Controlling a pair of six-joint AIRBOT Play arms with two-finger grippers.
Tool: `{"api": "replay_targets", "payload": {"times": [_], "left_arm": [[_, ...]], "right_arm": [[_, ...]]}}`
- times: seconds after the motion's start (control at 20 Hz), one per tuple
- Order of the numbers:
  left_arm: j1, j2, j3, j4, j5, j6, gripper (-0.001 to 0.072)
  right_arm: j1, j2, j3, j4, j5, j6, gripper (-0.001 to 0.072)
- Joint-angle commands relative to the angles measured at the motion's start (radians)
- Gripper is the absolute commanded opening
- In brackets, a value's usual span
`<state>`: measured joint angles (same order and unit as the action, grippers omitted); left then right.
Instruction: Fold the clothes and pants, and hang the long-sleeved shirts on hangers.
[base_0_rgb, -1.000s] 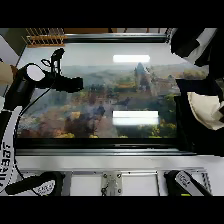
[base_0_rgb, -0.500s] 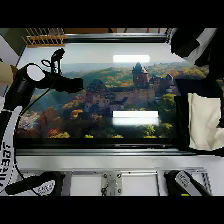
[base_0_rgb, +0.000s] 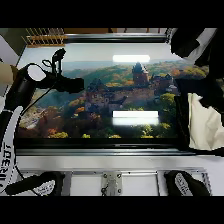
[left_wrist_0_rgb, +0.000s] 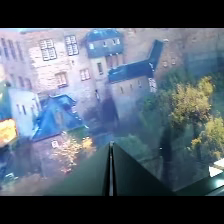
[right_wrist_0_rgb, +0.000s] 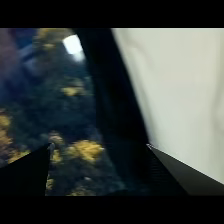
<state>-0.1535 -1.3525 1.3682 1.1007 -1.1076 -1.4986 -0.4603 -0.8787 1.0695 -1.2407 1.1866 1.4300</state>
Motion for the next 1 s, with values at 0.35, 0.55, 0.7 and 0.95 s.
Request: {"api": "replay_targets", "payload": {"times": [0.35,0.55,0.7,0.95], "left_arm": [[-0.084,0.184,-0.211,-0.004,0.117,-0.001,0.0008],[-0.084,0.226,-0.229,-0.003,0.118,-0.001,0.0008],[-0.084,0.232,-0.229,-0.003,0.116,-0.001,0.0009],[-0.084,0.232,-0.229,-0.003,0.117,-0.001,0.0008]], "right_arm": [[0.450,-0.024,-0.038,0.153,-0.125,-0.099,0.0078],[0.449,-0.023,-0.038,0.146,-0.121,-0.099,0.0013],[0.449,-0.024,-0.038,0.146,-0.121,-0.099,0.0012],[0.449,-0.024,-0.038,0.146,-0.121,-0.099,0.0013]]}}
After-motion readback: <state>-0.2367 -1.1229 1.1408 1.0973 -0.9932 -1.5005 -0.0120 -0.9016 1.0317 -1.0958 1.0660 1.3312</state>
